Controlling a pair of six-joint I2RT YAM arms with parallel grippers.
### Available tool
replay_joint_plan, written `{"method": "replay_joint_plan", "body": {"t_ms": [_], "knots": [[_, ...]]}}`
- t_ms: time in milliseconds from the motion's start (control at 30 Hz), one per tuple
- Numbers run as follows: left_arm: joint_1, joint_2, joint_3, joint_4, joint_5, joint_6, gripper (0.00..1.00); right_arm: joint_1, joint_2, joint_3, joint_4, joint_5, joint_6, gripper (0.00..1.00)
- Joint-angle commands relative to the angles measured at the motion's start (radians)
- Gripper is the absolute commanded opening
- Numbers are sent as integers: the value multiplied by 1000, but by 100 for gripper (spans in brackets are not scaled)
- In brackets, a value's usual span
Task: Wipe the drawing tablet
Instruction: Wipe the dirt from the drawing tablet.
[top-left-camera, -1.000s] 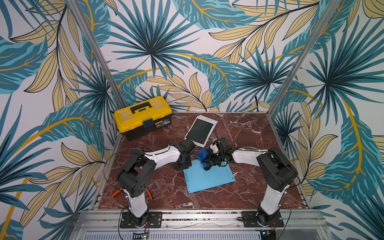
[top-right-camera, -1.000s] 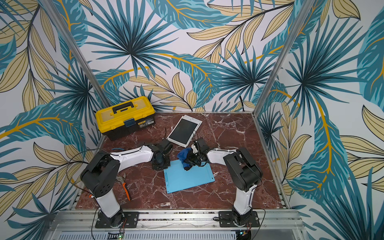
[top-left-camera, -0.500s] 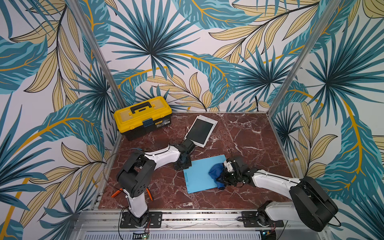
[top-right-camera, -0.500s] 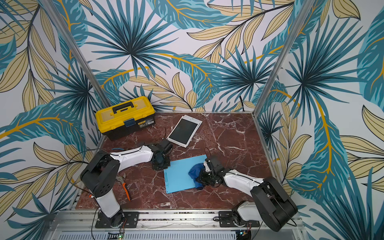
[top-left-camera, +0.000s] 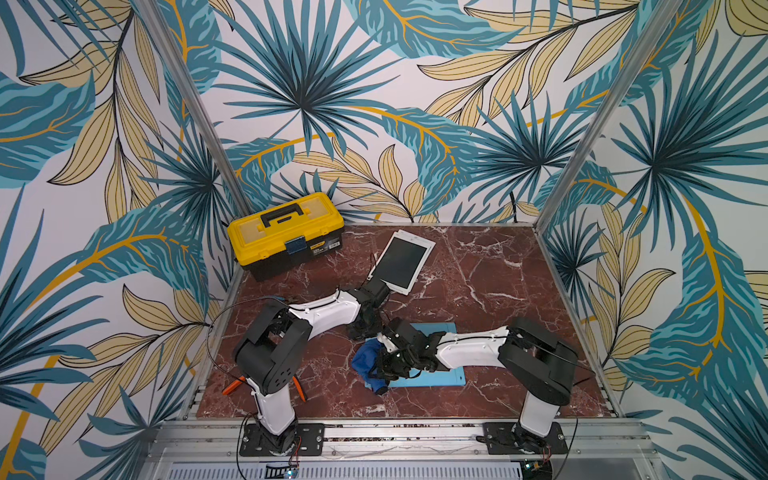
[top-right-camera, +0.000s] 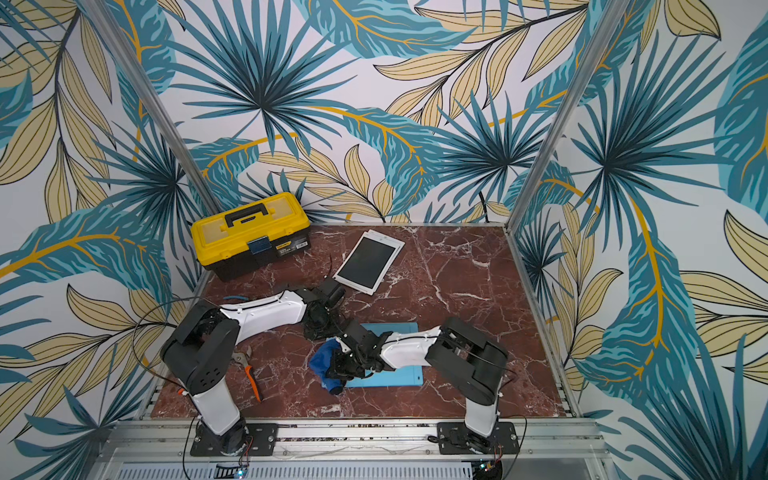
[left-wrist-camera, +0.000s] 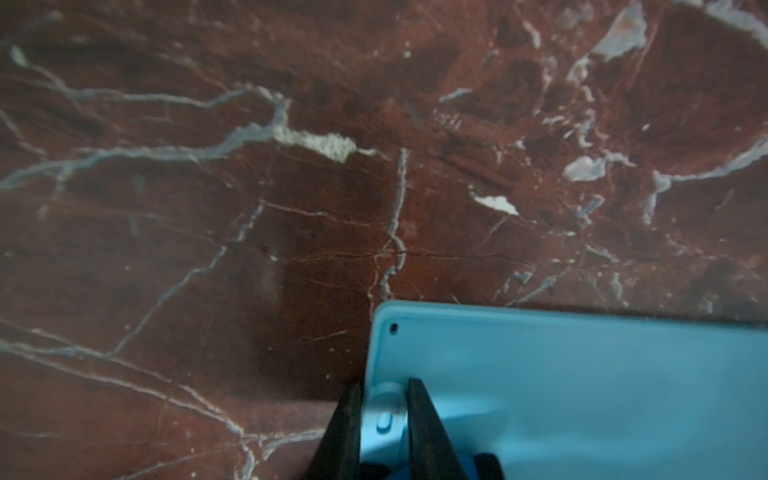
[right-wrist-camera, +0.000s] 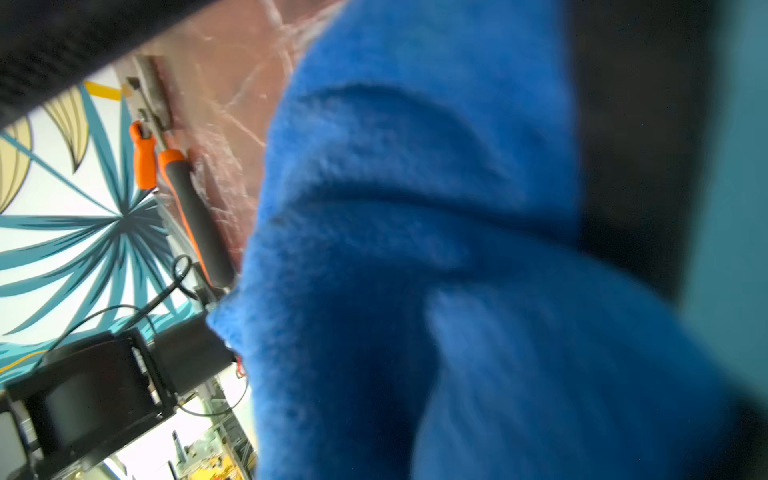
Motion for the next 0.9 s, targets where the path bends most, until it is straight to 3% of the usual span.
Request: {"method": "replay_joint_plan", "body": {"t_ms": [0, 267, 433, 600, 700, 867], "knots": [[1, 89, -76, -62, -27, -5, 21, 13, 52, -25, 15, 35, 33, 2], [1, 88, -74, -61, -28, 3, 21, -71, -220, -267, -143, 124, -28, 2], [1, 94, -76, -60, -31, 3, 21, -161, -486, -443, -312, 186, -69, 3], [1, 96, -76, -61, -28, 5, 21, -270, -727, -521, -511, 258, -135, 3], [1, 100, -71, -61, -28, 10, 21, -359, -751, -497, -577, 256, -207, 4], [1, 96, -71, -61, -24, 15, 21, -475, -628, -390, -624, 284, -329, 4]]}}
